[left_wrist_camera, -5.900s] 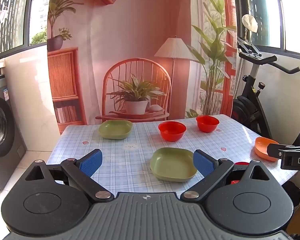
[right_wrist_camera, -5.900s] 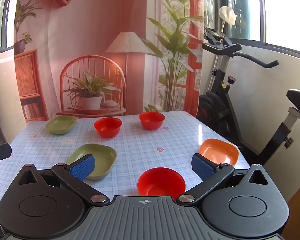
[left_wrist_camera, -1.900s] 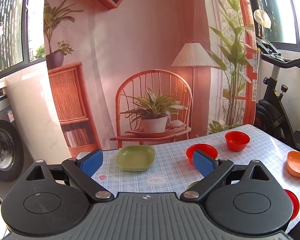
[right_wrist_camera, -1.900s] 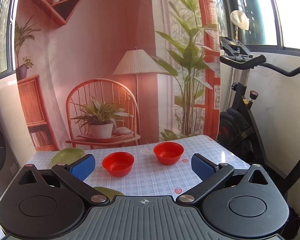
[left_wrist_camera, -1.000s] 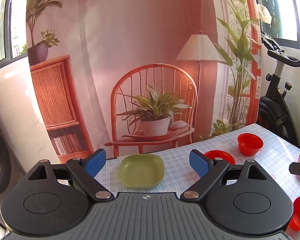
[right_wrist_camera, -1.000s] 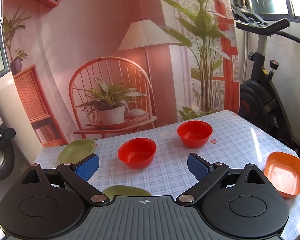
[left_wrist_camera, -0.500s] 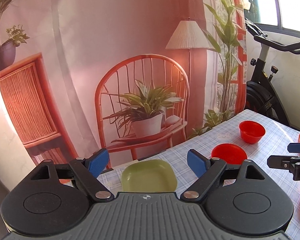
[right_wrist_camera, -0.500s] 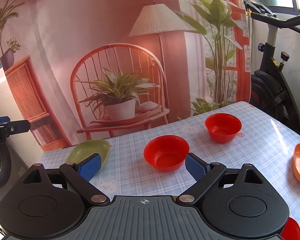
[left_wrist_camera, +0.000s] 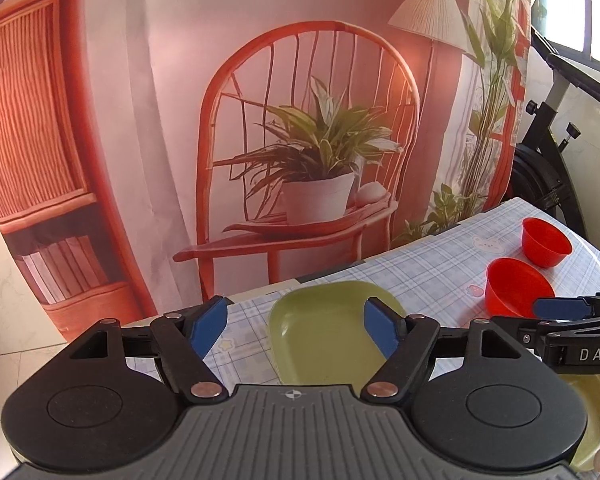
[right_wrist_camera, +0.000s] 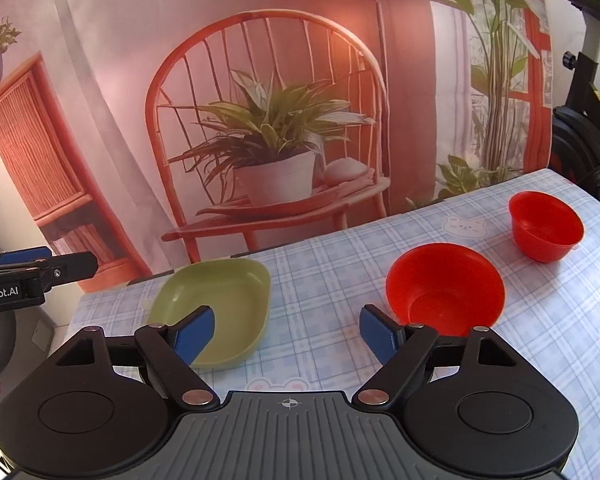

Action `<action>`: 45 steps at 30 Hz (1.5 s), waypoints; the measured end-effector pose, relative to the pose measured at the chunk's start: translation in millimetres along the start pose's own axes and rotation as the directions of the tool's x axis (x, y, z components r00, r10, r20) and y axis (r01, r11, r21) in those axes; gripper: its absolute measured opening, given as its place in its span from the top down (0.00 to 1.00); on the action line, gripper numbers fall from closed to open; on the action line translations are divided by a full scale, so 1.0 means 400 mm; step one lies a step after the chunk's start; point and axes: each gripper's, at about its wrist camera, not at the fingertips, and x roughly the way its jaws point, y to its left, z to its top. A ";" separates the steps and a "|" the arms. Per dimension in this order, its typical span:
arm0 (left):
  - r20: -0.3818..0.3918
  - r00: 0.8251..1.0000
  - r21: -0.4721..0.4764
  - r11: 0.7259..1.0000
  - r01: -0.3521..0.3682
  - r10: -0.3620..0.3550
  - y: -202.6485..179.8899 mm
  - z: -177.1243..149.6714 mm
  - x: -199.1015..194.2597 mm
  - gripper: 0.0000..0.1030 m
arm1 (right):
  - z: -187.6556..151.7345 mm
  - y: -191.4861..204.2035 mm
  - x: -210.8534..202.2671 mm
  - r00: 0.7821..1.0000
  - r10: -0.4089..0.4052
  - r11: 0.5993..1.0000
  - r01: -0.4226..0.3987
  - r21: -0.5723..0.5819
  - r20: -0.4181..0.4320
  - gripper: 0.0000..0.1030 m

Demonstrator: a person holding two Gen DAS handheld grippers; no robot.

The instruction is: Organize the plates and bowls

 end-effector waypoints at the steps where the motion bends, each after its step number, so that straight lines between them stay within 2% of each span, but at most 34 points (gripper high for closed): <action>1: -0.015 1.000 0.004 1.000 -0.008 0.008 0.004 -0.006 0.024 0.33 | 0.000 0.006 0.021 1.000 -0.003 1.000 0.003 0.000 -0.006 0.26; 4: -0.064 0.998 -0.002 1.000 -0.023 0.023 0.024 -0.028 0.096 0.41 | 0.000 0.018 0.077 1.000 -0.014 1.000 0.014 0.009 -0.020 0.30; 7: -0.081 0.997 -0.040 0.999 0.001 -0.004 0.041 -0.042 0.141 0.42 | 0.002 0.026 0.132 0.999 -0.021 0.999 0.022 0.037 -0.024 0.33; 13: -0.106 0.994 -0.065 0.998 0.004 -0.011 0.056 -0.055 0.207 0.42 | -0.008 0.042 0.207 0.999 -0.031 0.999 0.033 0.041 -0.035 0.35; 21: -0.130 0.991 -0.100 0.995 0.006 -0.019 0.055 -0.081 0.239 0.45 | -0.027 0.045 0.262 0.997 -0.062 0.998 0.063 0.016 -0.040 0.38; 30: -0.165 0.986 -0.110 0.994 -0.026 0.007 0.060 -0.097 0.258 0.58 | -0.053 0.031 0.299 0.994 -0.078 0.996 0.080 0.033 -0.081 0.45; 40: -0.166 0.986 -0.130 0.991 -0.030 0.008 0.050 -0.106 0.265 0.74 | -0.064 0.026 0.310 0.993 -0.078 0.997 0.079 0.015 -0.084 0.50; 45: -0.166 0.986 -0.133 0.991 -0.029 0.007 0.047 -0.104 0.267 0.76 | -0.067 0.027 0.311 0.994 -0.077 0.997 0.078 0.009 -0.083 0.51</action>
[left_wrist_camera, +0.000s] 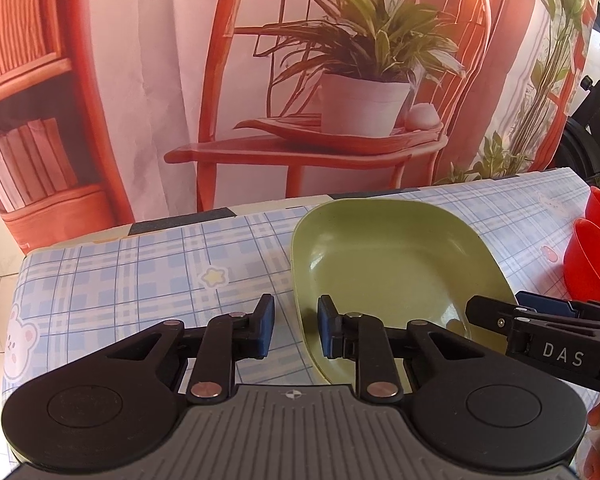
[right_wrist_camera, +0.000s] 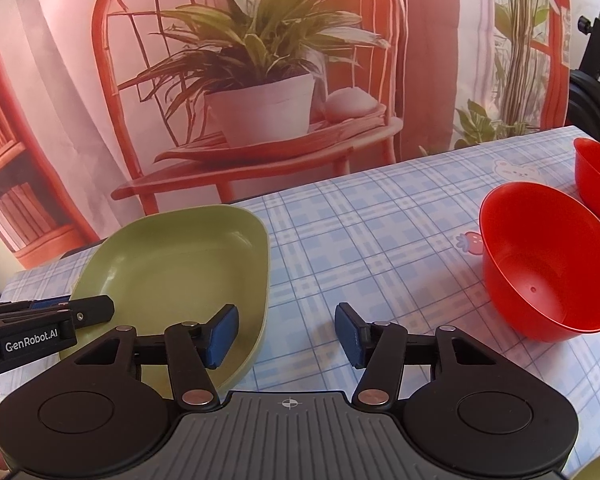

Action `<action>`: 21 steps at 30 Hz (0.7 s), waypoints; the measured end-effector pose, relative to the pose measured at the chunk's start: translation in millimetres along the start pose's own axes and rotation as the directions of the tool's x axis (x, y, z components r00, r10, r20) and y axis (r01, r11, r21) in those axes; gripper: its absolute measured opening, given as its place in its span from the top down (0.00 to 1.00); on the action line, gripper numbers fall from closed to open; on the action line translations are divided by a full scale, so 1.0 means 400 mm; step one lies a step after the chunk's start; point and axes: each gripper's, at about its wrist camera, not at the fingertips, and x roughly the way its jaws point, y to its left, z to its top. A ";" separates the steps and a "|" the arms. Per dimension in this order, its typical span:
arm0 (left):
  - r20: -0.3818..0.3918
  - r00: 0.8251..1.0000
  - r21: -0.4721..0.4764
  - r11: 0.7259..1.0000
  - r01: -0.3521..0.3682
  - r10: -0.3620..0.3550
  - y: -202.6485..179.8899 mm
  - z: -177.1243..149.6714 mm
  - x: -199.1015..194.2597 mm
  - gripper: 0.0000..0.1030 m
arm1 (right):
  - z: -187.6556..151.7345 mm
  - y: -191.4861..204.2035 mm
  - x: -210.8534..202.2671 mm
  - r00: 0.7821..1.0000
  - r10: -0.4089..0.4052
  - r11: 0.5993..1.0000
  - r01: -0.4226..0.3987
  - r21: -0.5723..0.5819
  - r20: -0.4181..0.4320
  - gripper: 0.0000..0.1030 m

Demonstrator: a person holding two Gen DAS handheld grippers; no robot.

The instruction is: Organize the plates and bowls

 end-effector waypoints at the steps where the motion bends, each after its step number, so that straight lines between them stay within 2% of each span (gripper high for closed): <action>1: 0.000 1.000 0.000 1.000 -0.001 0.001 0.000 0.000 0.001 0.77 | 0.000 0.000 0.000 1.000 0.002 1.000 -0.002 0.000 -0.001 0.51; 7: 0.000 1.000 0.000 1.000 0.012 -0.012 -0.006 0.002 0.003 0.87 | -0.003 0.000 0.000 1.000 0.011 1.000 -0.011 0.006 -0.001 0.53; 13: 0.006 1.000 -0.008 1.000 0.000 0.000 -0.009 -0.002 0.001 0.87 | -0.006 0.000 -0.005 1.000 0.027 1.000 -0.027 0.012 -0.005 0.59; 19: 0.003 1.000 -0.014 1.000 -0.004 0.004 -0.016 -0.008 -0.007 0.88 | -0.010 0.003 -0.013 0.999 0.047 0.999 -0.047 0.008 -0.007 0.77; 21: 0.004 1.000 -0.001 1.000 -0.011 0.011 -0.023 -0.010 -0.009 0.88 | -0.008 0.004 -0.017 0.998 0.059 0.998 -0.059 0.010 -0.009 0.89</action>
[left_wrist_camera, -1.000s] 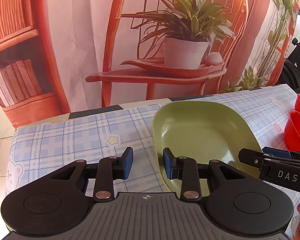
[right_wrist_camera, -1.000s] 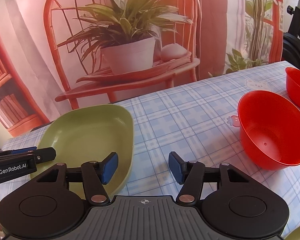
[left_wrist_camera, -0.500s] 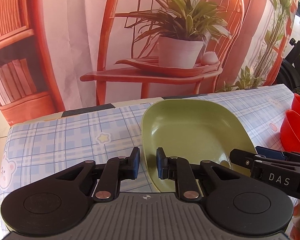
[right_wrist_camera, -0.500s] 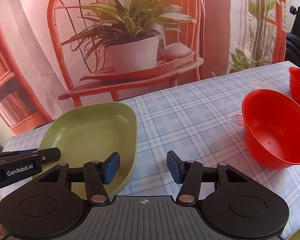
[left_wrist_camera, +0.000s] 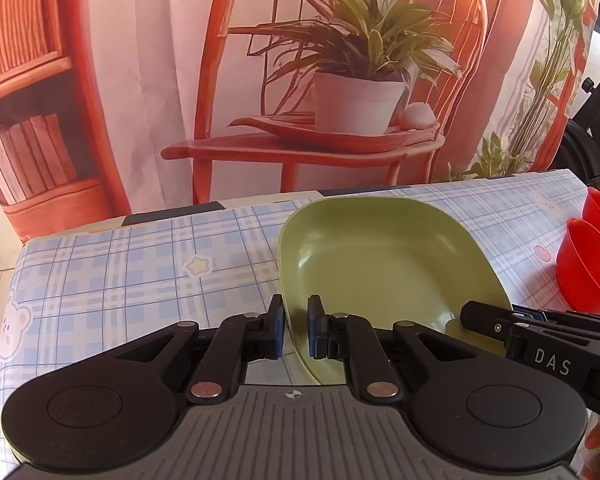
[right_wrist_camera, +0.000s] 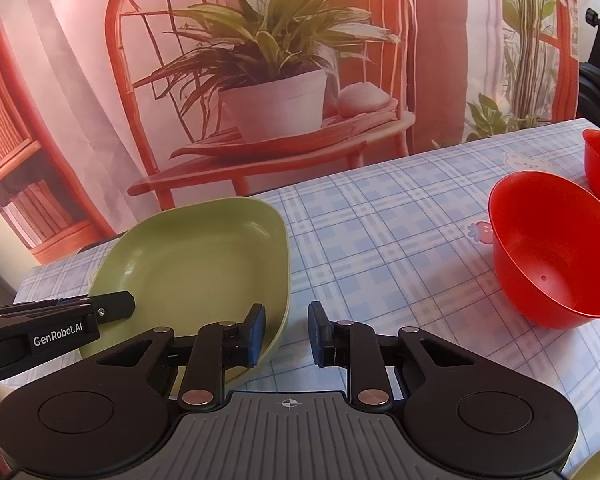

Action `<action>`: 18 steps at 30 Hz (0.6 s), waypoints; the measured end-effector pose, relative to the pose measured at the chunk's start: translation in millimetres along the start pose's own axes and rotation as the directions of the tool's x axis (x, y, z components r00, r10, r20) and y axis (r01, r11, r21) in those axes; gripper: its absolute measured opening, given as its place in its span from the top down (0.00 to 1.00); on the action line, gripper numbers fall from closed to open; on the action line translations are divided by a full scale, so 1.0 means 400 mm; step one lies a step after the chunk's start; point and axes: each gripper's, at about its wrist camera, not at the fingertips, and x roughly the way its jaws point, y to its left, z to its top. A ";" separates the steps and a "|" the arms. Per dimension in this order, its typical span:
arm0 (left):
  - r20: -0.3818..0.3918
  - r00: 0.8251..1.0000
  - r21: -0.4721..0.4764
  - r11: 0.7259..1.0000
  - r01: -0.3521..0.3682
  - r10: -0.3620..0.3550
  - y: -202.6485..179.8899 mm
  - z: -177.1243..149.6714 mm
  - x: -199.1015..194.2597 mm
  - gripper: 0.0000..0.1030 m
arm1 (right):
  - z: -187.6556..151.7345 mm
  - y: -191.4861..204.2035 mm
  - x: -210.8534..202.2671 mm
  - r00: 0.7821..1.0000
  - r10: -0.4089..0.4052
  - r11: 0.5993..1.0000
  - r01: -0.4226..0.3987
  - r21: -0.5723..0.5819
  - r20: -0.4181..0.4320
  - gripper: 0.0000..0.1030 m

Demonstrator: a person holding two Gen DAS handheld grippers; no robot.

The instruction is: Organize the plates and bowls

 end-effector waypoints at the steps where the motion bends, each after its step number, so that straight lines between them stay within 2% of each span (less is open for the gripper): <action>1: 0.001 1.000 0.004 1.000 -0.004 0.004 -0.003 -0.001 -0.001 0.88 | 0.001 0.001 -0.002 1.000 -0.004 1.000 0.004 0.000 0.002 0.89; 7: 0.009 1.000 -0.013 1.000 0.004 -0.004 0.004 -0.004 -0.003 0.88 | -0.002 -0.014 0.000 1.000 0.027 1.000 -0.027 0.012 0.003 0.89; 14: 0.019 1.000 -0.021 1.000 0.018 -0.017 0.013 -0.008 -0.006 0.88 | 0.007 -0.025 0.012 1.000 0.027 0.999 -0.027 0.028 0.002 0.89; 18: 0.027 1.000 -0.033 0.999 0.014 -0.014 0.012 -0.010 -0.008 0.89 | 0.005 -0.019 0.012 1.000 0.028 0.999 -0.028 0.017 0.004 0.92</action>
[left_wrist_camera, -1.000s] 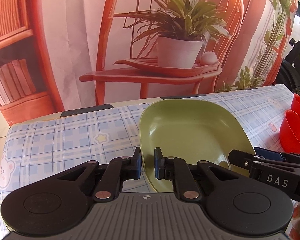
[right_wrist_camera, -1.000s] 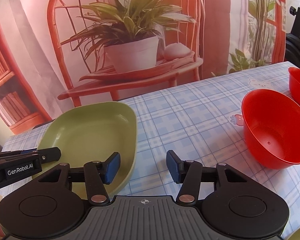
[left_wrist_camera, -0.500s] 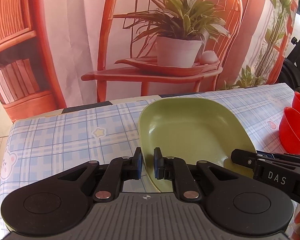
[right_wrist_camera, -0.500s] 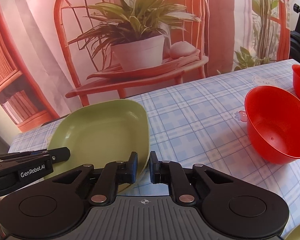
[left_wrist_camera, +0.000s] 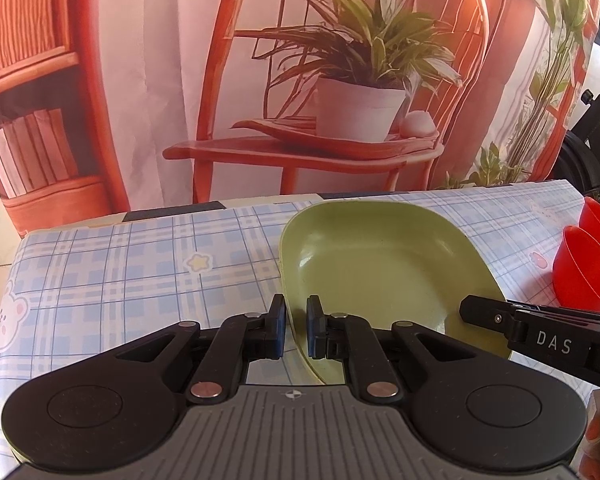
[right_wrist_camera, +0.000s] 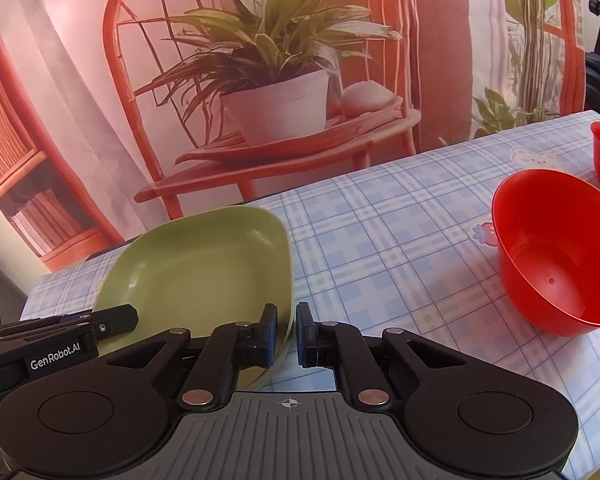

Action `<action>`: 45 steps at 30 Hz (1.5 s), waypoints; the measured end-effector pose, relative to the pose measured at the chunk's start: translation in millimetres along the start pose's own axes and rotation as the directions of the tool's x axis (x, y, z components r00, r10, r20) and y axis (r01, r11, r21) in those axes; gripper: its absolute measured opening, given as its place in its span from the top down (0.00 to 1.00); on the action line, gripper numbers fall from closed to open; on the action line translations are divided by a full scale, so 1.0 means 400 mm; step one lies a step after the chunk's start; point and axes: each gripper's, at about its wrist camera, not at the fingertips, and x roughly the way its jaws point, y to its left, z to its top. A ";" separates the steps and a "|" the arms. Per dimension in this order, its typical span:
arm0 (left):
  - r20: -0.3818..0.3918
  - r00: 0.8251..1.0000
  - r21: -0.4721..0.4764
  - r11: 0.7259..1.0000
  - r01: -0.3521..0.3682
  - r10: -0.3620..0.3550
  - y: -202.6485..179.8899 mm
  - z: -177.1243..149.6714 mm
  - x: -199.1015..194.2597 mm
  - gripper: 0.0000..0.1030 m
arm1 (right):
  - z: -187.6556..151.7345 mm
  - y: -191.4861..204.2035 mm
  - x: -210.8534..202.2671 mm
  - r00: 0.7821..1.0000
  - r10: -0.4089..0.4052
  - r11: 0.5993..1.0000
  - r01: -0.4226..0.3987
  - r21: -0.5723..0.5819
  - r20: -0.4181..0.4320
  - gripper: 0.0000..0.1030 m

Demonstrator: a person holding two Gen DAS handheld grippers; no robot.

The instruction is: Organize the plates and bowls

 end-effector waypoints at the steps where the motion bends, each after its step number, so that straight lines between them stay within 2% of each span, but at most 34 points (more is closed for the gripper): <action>1: 0.003 1.000 0.004 1.000 -0.003 0.003 -0.002 -0.001 0.000 0.89 | 0.000 0.002 -0.002 1.000 -0.005 1.000 0.005 0.003 -0.001 0.93; 15: 0.006 1.000 0.026 0.999 -0.026 0.026 -0.017 0.002 -0.050 0.89 | 0.000 0.007 -0.044 1.000 -0.009 0.999 0.010 0.044 -0.003 0.93; 24: 0.025 0.999 0.056 0.998 -0.038 0.036 -0.057 -0.009 -0.124 0.89 | -0.011 -0.004 -0.120 1.000 -0.012 0.997 0.012 0.078 0.004 0.94; 35: 0.061 0.998 0.090 0.995 -0.031 0.025 -0.153 -0.032 -0.209 0.89 | -0.024 -0.072 -0.252 0.999 -0.017 0.993 0.013 0.115 0.033 0.94; 45: 0.052 0.998 0.108 0.994 0.027 -0.032 -0.255 -0.078 -0.245 0.89 | -0.055 -0.180 -0.358 0.997 -0.032 0.991 0.023 0.134 0.065 0.94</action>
